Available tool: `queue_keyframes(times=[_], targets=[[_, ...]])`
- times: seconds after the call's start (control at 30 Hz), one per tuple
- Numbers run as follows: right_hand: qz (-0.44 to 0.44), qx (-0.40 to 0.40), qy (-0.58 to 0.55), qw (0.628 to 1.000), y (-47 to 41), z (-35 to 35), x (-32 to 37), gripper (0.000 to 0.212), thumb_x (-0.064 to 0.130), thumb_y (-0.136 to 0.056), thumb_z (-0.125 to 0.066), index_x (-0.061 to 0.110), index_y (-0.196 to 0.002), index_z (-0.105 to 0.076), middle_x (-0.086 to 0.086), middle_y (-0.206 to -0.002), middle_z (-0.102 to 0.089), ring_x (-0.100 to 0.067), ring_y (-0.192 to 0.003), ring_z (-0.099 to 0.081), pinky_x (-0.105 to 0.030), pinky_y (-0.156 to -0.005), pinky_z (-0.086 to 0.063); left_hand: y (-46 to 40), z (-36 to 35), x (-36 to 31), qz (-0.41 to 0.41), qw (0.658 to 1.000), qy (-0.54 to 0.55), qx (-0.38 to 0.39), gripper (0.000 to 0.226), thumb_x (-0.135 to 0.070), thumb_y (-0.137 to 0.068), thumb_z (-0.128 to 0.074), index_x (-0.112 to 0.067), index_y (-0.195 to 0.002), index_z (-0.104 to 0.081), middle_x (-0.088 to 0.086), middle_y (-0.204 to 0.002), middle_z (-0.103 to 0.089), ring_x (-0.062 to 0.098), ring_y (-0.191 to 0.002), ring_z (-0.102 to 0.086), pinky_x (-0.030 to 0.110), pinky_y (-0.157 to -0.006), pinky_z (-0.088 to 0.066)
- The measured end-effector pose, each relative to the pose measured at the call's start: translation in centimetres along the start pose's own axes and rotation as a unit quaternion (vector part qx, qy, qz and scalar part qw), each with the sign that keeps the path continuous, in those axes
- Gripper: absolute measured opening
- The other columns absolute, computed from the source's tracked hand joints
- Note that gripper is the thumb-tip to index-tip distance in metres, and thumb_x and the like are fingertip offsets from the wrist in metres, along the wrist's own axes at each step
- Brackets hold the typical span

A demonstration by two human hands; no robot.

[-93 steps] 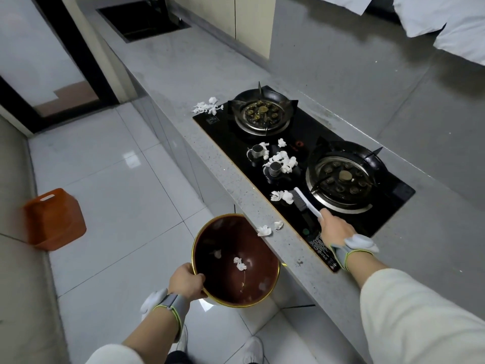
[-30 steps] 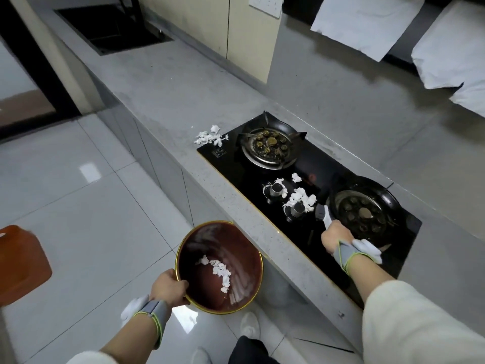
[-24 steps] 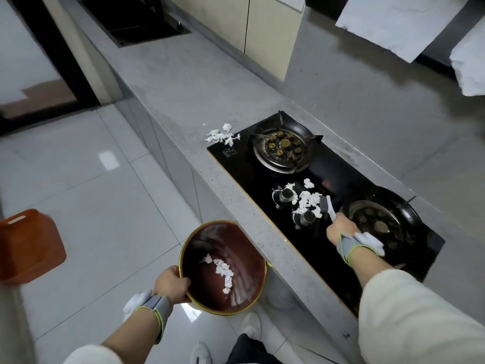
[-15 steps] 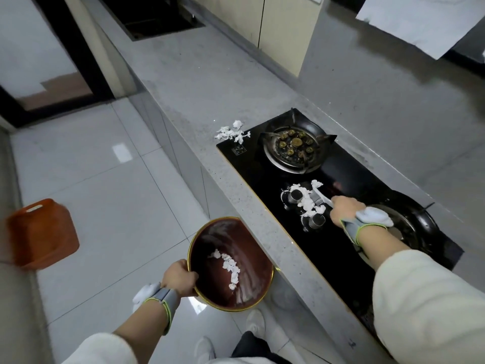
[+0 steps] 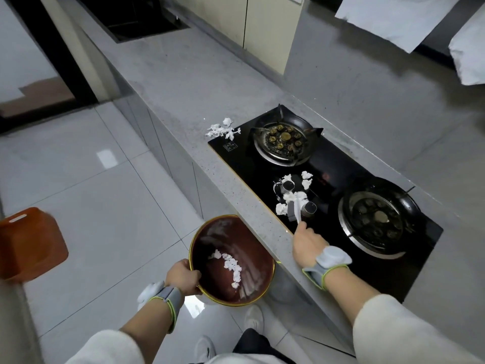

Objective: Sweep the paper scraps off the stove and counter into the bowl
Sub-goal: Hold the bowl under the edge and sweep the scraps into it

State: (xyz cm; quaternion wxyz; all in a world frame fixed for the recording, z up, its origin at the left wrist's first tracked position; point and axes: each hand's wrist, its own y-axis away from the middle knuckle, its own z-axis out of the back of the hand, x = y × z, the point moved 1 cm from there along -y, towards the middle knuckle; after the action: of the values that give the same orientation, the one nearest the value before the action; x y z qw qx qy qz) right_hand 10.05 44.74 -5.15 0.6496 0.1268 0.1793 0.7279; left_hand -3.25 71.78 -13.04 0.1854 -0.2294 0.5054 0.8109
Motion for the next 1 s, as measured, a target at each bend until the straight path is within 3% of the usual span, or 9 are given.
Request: queue_keyframes(times=[0.17,0.3,0.47,0.67,0.8,0.9,1.0], targets=[[0.024,-0.021,-0.069,0.997,3.6,-1.3,-1.4,0.030,0.006,-0.087,-0.039,0.009,-0.117,-0.037,-0.017,-0.114,-0.052,-0.045,-0.097,-0.060,-0.044,-0.071,-0.045,0.3,-0.1,0.0,-0.007,1.000,0.002,-0.003,0.015,-0.002,-0.071,-0.060,-0.004,-0.085,-0.063,0.023,-0.081,-0.072,0.040,-0.065,-0.074,0.051,-0.063,-0.063],[0.037,-0.092,-0.110,0.989,3.4,0.3,-3.3,0.026,0.009,-0.090,-0.038,0.011,-0.116,-0.038,-0.018,-0.105,-0.054,-0.045,-0.088,-0.059,-0.045,-0.068,-0.045,0.9,0.1,-0.5,-0.016,1.000,-0.010,-0.015,0.009,0.000,-0.077,-0.058,-0.003,-0.085,-0.062,0.021,-0.080,-0.072,0.039,-0.064,-0.074,0.051,-0.064,-0.064],[-0.026,-0.146,-0.095,0.984,-2.0,4.3,-5.8,0.026,0.009,-0.089,-0.040,0.011,-0.115,-0.044,-0.022,-0.106,-0.056,-0.048,-0.096,-0.059,-0.047,-0.076,-0.045,1.3,0.2,-0.9,-0.015,0.999,-0.018,-0.024,0.009,-0.001,-0.078,-0.058,-0.004,-0.086,-0.062,0.020,-0.080,-0.072,0.038,-0.062,-0.074,0.050,-0.064,-0.064],[-0.115,-0.044,-0.084,0.989,-9.6,8.8,-5.8,0.040,0.010,-0.085,-0.050,0.003,-0.124,-0.044,-0.027,-0.125,-0.051,-0.045,-0.111,-0.055,-0.045,-0.090,-0.044,1.1,-0.3,-1.0,0.000,0.999,-0.020,-0.049,0.011,-0.002,-0.074,-0.058,-0.005,-0.084,-0.062,0.019,-0.075,-0.073,0.035,-0.060,-0.075,0.049,-0.063,-0.064],[-0.119,0.001,-0.066,0.991,-11.6,10.1,-5.0,0.044,0.017,-0.084,-0.047,0.010,-0.128,-0.045,-0.022,-0.132,-0.050,-0.043,-0.120,-0.051,-0.048,-0.099,-0.042,0.8,-0.4,-1.1,0.008,0.998,-0.030,-0.055,0.013,-0.005,-0.073,-0.057,-0.006,-0.084,-0.063,0.019,-0.078,-0.074,0.034,-0.062,-0.075,0.047,-0.062,-0.064],[-0.104,0.011,-0.040,0.994,-12.2,10.5,-5.5,0.040,0.021,-0.070,-0.049,0.020,-0.110,-0.052,-0.015,-0.117,-0.059,-0.040,-0.110,-0.057,-0.049,-0.094,-0.045,1.0,-0.5,-1.2,0.011,0.998,-0.028,-0.060,0.011,-0.002,-0.075,-0.056,-0.007,-0.083,-0.062,0.019,-0.080,-0.073,0.033,-0.062,-0.075,0.046,-0.061,-0.064],[-0.063,0.058,-0.007,0.996,-12.0,10.8,-5.7,0.042,0.021,-0.055,-0.051,0.018,-0.097,-0.056,-0.011,-0.105,-0.064,-0.038,-0.099,-0.062,-0.043,-0.090,-0.050,1.0,-0.4,-1.4,0.013,0.997,-0.027,-0.066,0.010,-0.002,-0.077,-0.056,-0.007,-0.083,-0.062,0.019,-0.081,-0.073,0.033,-0.062,-0.075,0.045,-0.060,-0.064]])
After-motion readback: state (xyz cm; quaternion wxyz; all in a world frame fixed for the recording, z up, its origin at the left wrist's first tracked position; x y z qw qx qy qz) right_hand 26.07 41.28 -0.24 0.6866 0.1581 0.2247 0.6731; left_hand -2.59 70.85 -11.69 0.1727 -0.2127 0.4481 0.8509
